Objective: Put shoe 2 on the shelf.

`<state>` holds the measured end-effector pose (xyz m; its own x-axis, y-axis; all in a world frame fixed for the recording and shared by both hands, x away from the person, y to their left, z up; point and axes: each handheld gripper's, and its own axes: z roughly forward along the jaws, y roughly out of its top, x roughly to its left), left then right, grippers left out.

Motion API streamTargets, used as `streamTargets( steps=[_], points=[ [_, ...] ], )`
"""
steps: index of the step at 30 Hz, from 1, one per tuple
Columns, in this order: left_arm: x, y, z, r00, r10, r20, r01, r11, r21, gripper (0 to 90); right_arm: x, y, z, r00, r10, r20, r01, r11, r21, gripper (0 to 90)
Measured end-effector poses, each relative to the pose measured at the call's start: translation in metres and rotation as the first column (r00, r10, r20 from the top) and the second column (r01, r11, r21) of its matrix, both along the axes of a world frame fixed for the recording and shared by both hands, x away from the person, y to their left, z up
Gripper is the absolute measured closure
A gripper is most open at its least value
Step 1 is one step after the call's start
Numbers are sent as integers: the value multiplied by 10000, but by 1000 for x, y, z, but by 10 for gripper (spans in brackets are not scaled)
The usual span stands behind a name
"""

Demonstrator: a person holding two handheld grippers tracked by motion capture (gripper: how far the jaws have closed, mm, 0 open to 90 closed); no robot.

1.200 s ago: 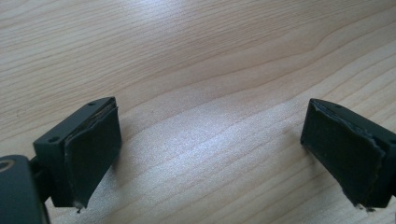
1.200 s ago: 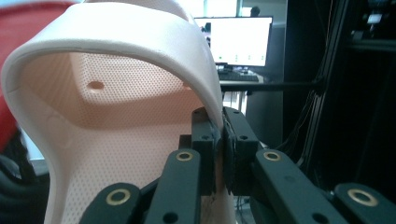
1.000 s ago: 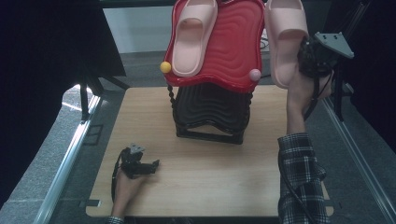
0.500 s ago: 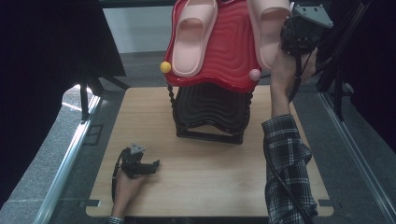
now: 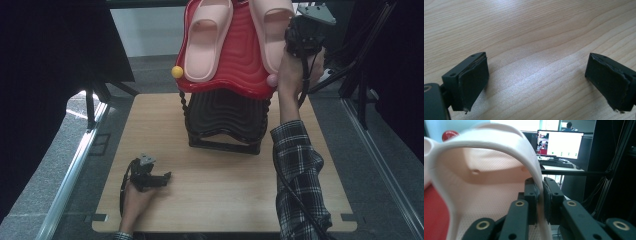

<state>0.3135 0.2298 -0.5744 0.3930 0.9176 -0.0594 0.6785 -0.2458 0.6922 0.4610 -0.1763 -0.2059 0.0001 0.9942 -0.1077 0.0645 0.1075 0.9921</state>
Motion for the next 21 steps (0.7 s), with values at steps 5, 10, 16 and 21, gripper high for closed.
streamTargets(
  steps=[5, 10, 16, 21],
  points=[
    [0, 0, 0, 10000, 28, 0, -28, 10000, -1, 49, -4, -3, -4, 9998, 196, 77, -196, 9998, -7, 705],
    [0, 0, 0, 10000, 30, 0, -30, 10000, 2, 49, -16, -14, 0, 9979, 472, 446, -475, 9989, 57, 672],
    [0, -1, 0, 10000, 53, -5, -53, 10000, -1, 49, -30, -39, -10, 9949, 835, 574, -851, 9960, 264, 721],
    [0, -1, 0, 10000, 68, -9, -68, 10000, -8, 48, -35, -57, -29, 9874, 1304, 900, -1355, 9894, 528, 813]
  ],
)
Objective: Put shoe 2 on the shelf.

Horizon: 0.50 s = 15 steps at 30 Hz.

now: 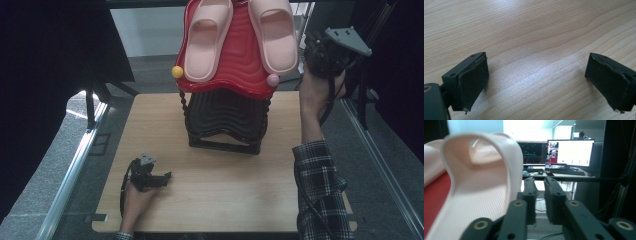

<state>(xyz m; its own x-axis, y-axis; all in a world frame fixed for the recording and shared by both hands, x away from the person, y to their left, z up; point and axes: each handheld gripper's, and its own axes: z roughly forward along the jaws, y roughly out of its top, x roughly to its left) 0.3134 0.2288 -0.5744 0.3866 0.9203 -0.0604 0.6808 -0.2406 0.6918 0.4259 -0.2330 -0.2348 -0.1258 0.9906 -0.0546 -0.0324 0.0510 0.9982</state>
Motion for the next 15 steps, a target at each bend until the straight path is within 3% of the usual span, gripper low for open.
streamTargets(
  steps=[2, 3, 4, 5, 9, 15],
  points=[
    [0, 0, 0, 10000, 3, 25, -3, 10000, 5, 49, -2, -8, -19, 9993, 363, 87, -363, 9993, 24, 875],
    [0, 0, 0, 10000, 3, 25, -3, 10000, 5, 49, -2, -8, -19, 9993, 363, 87, -363, 9993, 24, 875],
    [0, 0, 0, 10000, -1, 24, 1, 10000, 10, 49, -5, -12, -32, 9971, 743, 147, -744, 9972, 106, 893],
    [0, 0, 0, 10000, 19, 55, -19, 10000, -3, 49, -5, -12, -32, 9971, 743, 147, -744, 9972, 106, 893],
    [0, 0, 0, 10000, 42, 60, -42, 10000, -6, 49, -14, -13, -60, 9926, 1164, 334, -1168, 9931, 102, 895],
    [0, 0, 0, 10000, 22, 34, -22, 10000, 9, 49, -28, -6, -77, 9869, 1447, 708, -1436, 9894, -216, 895]
  ],
)
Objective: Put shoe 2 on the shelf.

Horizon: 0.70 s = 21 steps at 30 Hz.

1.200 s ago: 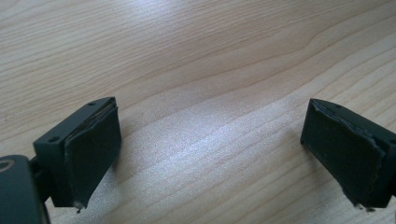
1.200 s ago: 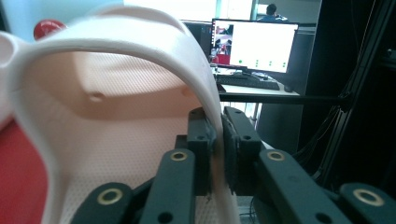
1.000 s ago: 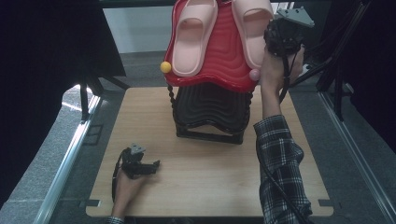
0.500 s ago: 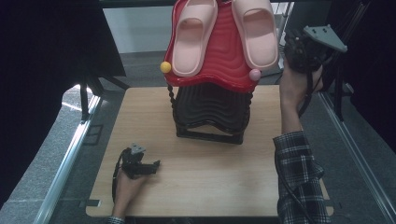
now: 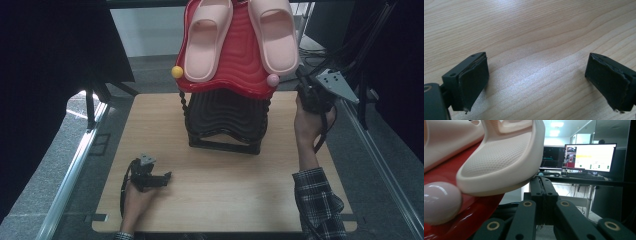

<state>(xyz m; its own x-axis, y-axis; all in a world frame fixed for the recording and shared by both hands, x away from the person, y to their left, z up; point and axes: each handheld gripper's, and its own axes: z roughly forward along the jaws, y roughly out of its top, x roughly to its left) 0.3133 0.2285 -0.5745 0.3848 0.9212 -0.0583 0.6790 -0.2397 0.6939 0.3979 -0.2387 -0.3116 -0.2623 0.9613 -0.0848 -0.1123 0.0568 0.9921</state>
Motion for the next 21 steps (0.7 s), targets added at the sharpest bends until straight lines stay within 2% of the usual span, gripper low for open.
streamTargets(
  steps=[3, 7, 10, 14, 16, 20, 21],
  points=[
    [0, 0, 0, 10000, 14, -2, -14, 10000, -6, 49, 0, 0, -1, 10000, 56, 31, -56, 9999, 153, 896],
    [0, 0, 0, 10000, 15, -4, -15, 10000, 1, 49, 0, 3, 2, 9999, 137, 16, -137, 9998, 119, 896],
    [0, 0, 0, 10000, 24, -4, -24, 10000, -3, 49, 2, 10, 5, 9994, 353, -25, -353, 9993, -74, 896],
    [0, 0, 0, 10000, 31, 20, -31, 10000, -11, 49, 5, 23, 8, 9977, 668, -72, -671, 9960, -582, 895],
    [0, 0, 0, 10000, 32, 22, -32, 10000, -12, 49, 7, 25, 10, 9984, 557, -117, -565, 9954, -770, 895],
    [0, 0, 0, 10000, 28, 21, -28, 10000, -11, 49, 12, 19, 15, 9991, 408, -73, -410, 9983, -413, 894],
    [0, 0, 0, 10000, 28, 20, -28, 10000, -11, 49, 14, 18, 18, 9984, 547, -108, -550, 9979, -343, 895]
  ],
)
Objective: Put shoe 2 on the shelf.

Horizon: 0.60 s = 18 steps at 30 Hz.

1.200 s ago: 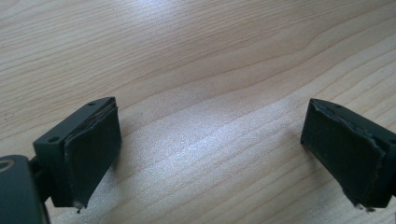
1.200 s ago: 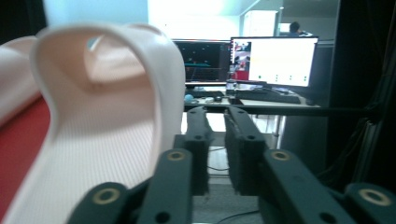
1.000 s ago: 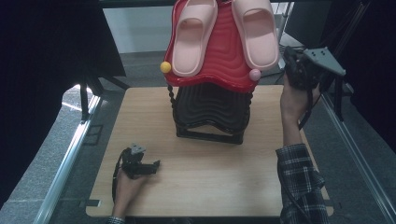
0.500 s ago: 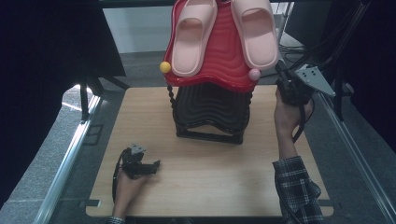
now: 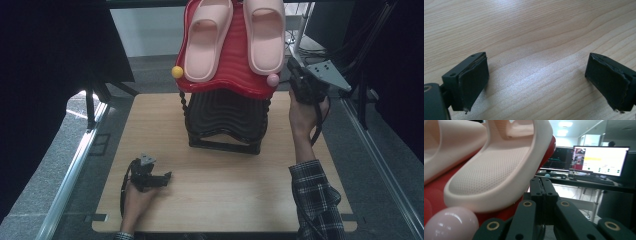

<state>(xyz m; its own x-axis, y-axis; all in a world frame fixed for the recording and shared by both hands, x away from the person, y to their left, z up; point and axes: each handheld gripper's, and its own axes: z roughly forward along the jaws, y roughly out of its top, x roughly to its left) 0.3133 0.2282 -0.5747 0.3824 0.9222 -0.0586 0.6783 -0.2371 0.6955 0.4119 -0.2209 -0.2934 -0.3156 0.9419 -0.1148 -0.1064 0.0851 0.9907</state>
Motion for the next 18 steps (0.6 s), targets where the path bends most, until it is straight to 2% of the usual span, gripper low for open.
streamTargets(
  steps=[5, 7, 11, 15, 18],
  points=[
    [0, 0, 0, 10000, 0, 0, 0, 10000, 2, 49, 6, 8, 7, 9991, 412, -61, -414, 9985, -351, 895],
    [0, 0, 0, 10000, -2, 0, 2, 10000, 0, 49, 8, 12, 8, 9971, 764, -73, -766, 9960, -456, 896],
    [0, 0, 0, 10000, -10, -3, 10, 10000, -2, 49, 11, 22, 11, 9967, 803, 100, -786, 9896, -1203, 895],
    [0, 0, 0, 10000, -25, -26, 25, 10000, 10, 49, 20, 21, 16, 9935, 1097, -288, -1118, 9902, -834, 895],
    [0, 0, 0, 10000, -26, -23, 26, 10000, 4, 49, 25, 21, 20, 9903, 1298, -490, -1339, 9866, -930, 896]
  ],
)
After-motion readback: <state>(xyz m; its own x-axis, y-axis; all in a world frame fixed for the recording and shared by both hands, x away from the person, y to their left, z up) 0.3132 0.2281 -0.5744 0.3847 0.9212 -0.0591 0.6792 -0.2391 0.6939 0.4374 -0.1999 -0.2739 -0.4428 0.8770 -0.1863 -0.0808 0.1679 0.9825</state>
